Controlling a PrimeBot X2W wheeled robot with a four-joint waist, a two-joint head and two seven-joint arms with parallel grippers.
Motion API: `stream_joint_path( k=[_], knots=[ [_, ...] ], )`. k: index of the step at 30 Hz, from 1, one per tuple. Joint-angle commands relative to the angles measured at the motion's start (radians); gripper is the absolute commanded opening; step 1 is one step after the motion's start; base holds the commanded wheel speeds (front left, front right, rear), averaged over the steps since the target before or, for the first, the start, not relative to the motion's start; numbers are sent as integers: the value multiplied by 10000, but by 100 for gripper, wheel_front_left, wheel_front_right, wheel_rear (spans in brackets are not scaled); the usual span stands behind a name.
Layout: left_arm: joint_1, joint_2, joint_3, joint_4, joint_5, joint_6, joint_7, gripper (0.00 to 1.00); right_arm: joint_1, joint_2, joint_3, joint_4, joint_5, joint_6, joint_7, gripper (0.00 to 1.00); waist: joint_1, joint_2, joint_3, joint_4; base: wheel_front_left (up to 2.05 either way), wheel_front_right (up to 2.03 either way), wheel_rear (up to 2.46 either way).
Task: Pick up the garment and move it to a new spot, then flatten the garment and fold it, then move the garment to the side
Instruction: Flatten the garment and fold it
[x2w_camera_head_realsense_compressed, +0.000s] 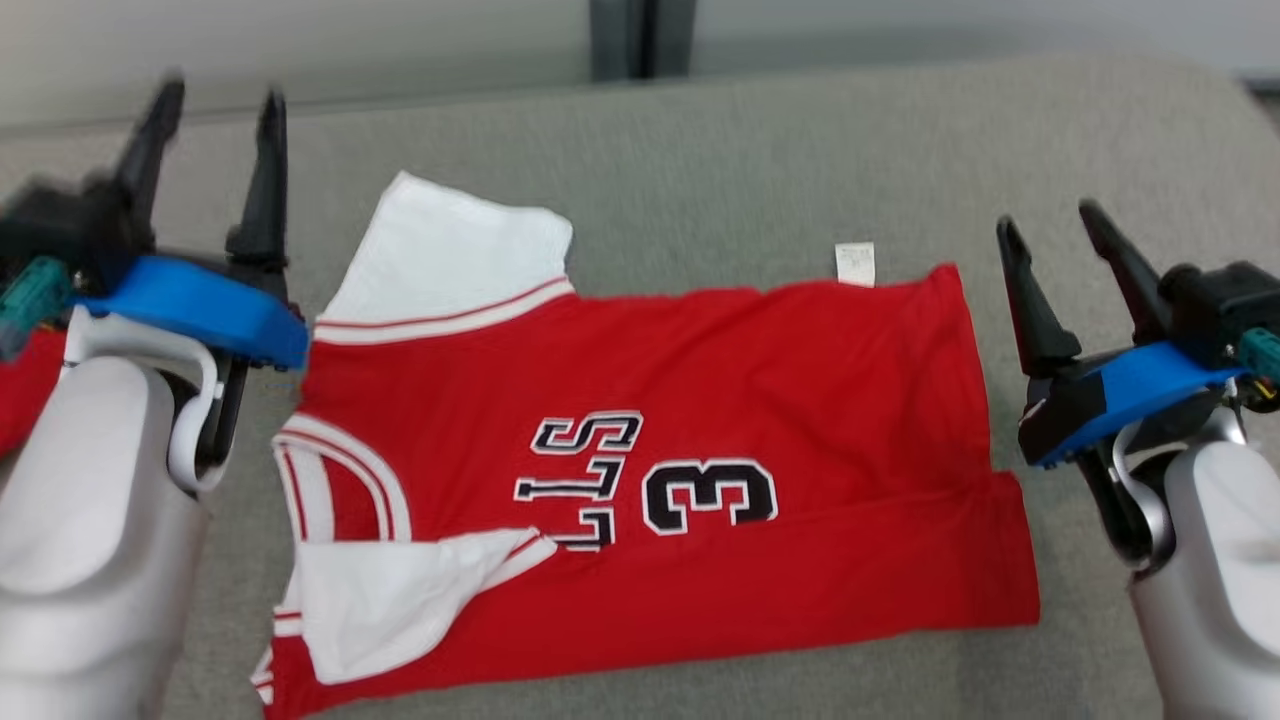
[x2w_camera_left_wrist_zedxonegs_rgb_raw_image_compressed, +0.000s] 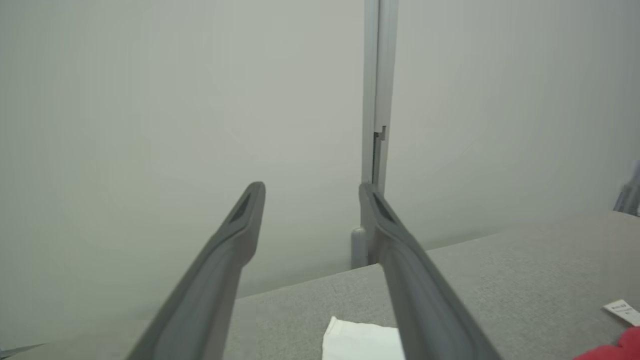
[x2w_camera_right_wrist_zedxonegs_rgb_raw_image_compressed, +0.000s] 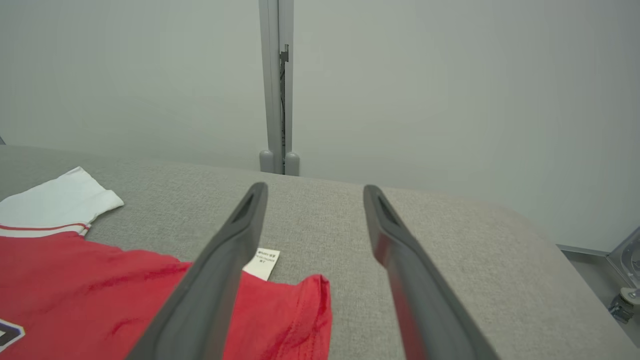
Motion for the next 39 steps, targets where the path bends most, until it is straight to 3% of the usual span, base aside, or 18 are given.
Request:
stream_joint_path(
  k=[1, 9, 16, 24, 34, 35, 36, 37, 39],
  knots=[
    [-338, 134, -210, 126, -141, -27, 159, 100, -251, -95, 43, 55, 95, 2, 78, 100, -3, -2, 240, 68, 0, 0, 0],
    [-2917, 1184, -2366, 1400, -1971, -24, 1657, 100, -1601, -251, 690, 371, 524, 3, 562, 100, -3, -2, 1616, -439, 0, 0, 0],
    [-3931, 1560, -3907, 2467, -3456, -23, 2809, 100, -2292, -214, 1450, 758, 967, 2, 861, 100, -3, -2, 2397, -852, 0, 0, 0],
    [-4285, 1809, -4889, 3603, -4701, -23, 3716, 100, -2730, -231, 1872, 1073, 1315, 3, 661, 100, -3, -2, 2756, -1150, 0, 0, 0],
    [-4283, 1763, -5674, 3682, -6271, -25, 4245, 100, -2930, -370, 2252, 1419, 1614, 2, 827, 100, -3, -2, 2851, -1216, 0, 0, 0],
    [-4299, 1774, -5780, 3690, -6355, -25, 4244, 73, -2961, -394, 2292, 1445, 1661, 2, 886, 100, -3, -2, 2844, -1213, 0, 0, 0],
    [-4324, 1780, -5849, 3715, -6413, -25, 4226, 29, -2981, -402, 2361, 1489, 1695, 2, 975, 100, -3, -2, 2834, -1214, 0, 0, 0],
    [-4360, 1800, -5967, 3747, -6408, -25, 4181, 0, -2975, -401, 2441, 1529, 1765, 2, 1075, 100, -3, -2, 2815, -1219, 0, 0, 0],
    [-4415, 1794, -6156, 3769, -6510, -25, 4102, 0, -2986, -467, 2546, 1586, 1881, 2, 1275, 100, -3, -2, 2773, -1207, 0, 0, 0]
  ],
)
